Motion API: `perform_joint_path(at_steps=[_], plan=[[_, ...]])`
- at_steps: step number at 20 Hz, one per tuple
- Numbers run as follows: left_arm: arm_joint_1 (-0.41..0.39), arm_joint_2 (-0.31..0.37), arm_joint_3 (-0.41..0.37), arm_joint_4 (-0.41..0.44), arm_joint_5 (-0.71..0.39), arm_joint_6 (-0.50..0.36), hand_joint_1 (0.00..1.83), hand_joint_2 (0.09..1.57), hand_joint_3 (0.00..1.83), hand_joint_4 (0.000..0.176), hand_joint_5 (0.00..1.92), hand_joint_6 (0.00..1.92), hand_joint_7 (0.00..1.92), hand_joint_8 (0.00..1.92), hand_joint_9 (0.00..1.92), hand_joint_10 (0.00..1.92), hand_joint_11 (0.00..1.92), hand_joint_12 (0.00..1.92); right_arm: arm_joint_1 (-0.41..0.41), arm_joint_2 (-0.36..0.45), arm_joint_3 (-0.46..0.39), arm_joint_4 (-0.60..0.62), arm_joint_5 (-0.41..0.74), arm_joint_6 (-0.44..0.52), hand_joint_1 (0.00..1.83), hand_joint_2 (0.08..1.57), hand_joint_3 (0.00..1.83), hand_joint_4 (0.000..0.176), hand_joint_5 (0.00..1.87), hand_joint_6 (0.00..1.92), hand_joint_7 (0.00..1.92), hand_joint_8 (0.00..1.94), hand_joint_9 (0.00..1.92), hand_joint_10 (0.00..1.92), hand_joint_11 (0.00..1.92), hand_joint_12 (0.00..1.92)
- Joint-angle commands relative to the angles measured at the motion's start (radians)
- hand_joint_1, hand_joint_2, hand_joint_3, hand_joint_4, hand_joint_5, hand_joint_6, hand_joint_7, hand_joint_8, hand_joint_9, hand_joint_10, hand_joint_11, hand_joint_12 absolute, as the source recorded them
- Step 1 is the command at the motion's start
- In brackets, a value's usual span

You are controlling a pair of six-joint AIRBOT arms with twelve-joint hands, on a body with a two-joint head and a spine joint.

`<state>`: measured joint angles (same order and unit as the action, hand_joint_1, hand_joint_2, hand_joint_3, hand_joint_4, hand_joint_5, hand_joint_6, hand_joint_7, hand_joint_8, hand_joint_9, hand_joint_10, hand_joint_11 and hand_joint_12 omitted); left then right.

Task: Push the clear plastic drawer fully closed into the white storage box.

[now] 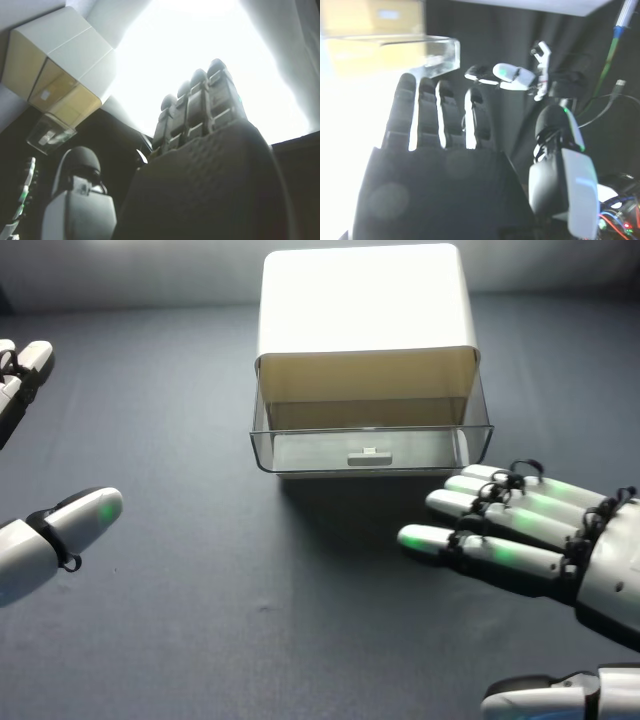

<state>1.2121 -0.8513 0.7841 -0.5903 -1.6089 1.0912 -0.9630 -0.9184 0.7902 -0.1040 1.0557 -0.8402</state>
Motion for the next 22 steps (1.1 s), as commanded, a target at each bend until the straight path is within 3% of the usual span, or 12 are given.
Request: perform_joint_path(at_steps=[1,2,3,6,7,9,10,12,15,19,20,22], plan=[[-0.009,0.003,0.003,0.016,-0.124,-0.002,0.1,1.11,0.0,0.068,0.0,0.0,0.0,0.0,0.0,0.0,0.0,0.0,0.018,0.0,-0.001,-0.028,0.099,0.014,0.09,1.12,0.0,0.176,0.01,0.0,0.0,0.0,0.0,0.0,0.0,0.0],[-0.009,0.003,0.004,0.015,-0.124,-0.002,0.1,1.11,0.0,0.068,0.0,0.0,0.0,0.0,0.0,0.0,0.0,0.0,0.033,0.0,-0.001,-0.046,0.086,0.018,0.09,1.12,0.0,0.176,0.01,0.0,0.0,0.0,0.0,0.0,0.0,0.0],[-0.009,0.003,0.004,0.014,-0.124,-0.002,0.11,1.08,0.0,0.097,0.0,0.0,0.0,0.0,0.0,0.0,0.0,0.0,0.046,0.0,-0.001,-0.061,0.074,0.018,0.02,1.12,0.0,0.167,0.03,0.01,0.0,0.0,0.0,0.0,0.0,0.0],[-0.009,0.001,0.006,0.012,-0.124,-0.002,0.11,1.09,0.0,0.1,0.0,0.0,0.0,0.0,0.0,0.0,0.0,0.0,0.104,-0.024,0.022,-0.11,0.011,0.027,0.0,1.13,0.0,0.123,0.09,0.03,0.0,0.0,0.0,0.0,0.0,0.0],[-0.008,0.001,0.007,0.011,-0.124,-0.002,0.11,1.08,0.0,0.099,0.0,0.0,0.0,0.0,0.0,0.0,0.0,0.0,0.123,-0.036,0.033,-0.125,-0.008,0.033,0.0,1.13,0.0,0.09,0.15,0.02,0.0,0.0,0.0,0.0,0.0,0.0],[-0.006,0.001,0.008,0.01,-0.124,-0.002,0.12,1.1,0.0,0.117,0.0,0.0,0.0,0.0,0.0,0.0,0.0,0.0,0.162,-0.067,0.062,-0.156,-0.053,0.049,0.0,1.12,0.0,0.079,0.16,0.01,0.0,0.0,0.0,0.0,0.0,0.0],[-0.006,0.001,0.007,0.01,-0.124,-0.002,0.13,1.11,0.0,0.115,0.0,0.0,0.0,0.0,0.0,0.0,0.0,0.0,0.175,-0.079,0.072,-0.167,-0.068,0.054,0.0,1.11,0.0,0.093,0.1,0.0,0.0,0.0,0.0,0.0,0.0,0.0],[-0.006,0.001,0.008,0.01,-0.124,-0.002,0.13,1.12,0.0,0.124,0.0,0.0,0.0,0.0,0.0,0.0,0.0,0.0,0.185,-0.094,0.084,-0.172,-0.087,0.054,0.01,1.12,0.0,0.079,0.1,0.0,0.0,0.0,0.0,0.0,0.0,0.0],[-0.004,0.0,0.008,0.01,-0.124,-0.002,0.14,1.14,0.01,0.101,0.0,0.0,0.0,0.0,0.0,0.0,0.0,0.0,0.19,-0.108,0.101,-0.172,-0.112,0.054,0.0,1.14,0.01,0.095,0.05,0.0,0.0,0.0,0.0,0.0,0.0,0.0],[-0.004,0.0,0.009,0.01,-0.124,-0.002,0.11,1.14,0.01,0.088,0.0,0.0,0.0,0.0,0.0,0.0,0.0,0.0,0.203,-0.115,0.123,-0.175,-0.143,0.054,0.0,1.1,0.0,0.068,0.12,0.03,0.0,0.0,0.0,0.0,0.0,0.0],[-0.004,0.0,0.009,0.01,-0.124,-0.002,0.12,1.13,0.0,0.069,0.0,0.0,0.0,0.0,0.0,0.0,0.0,0.0,0.21,-0.115,0.127,-0.176,-0.151,0.051,0.0,1.1,0.0,0.065,0.14,0.03,0.0,0.0,0.0,0.0,0.0,0.0],[-0.004,0.0,0.009,0.01,-0.123,-0.002,0.12,1.13,0.0,0.063,0.0,0.0,0.0,0.0,0.0,0.0,0.0,0.0,0.221,-0.117,0.135,-0.182,-0.164,0.042,0.0,1.09,0.0,0.066,0.17,0.01,0.0,0.0,0.0,0.0,0.0,0.0]])
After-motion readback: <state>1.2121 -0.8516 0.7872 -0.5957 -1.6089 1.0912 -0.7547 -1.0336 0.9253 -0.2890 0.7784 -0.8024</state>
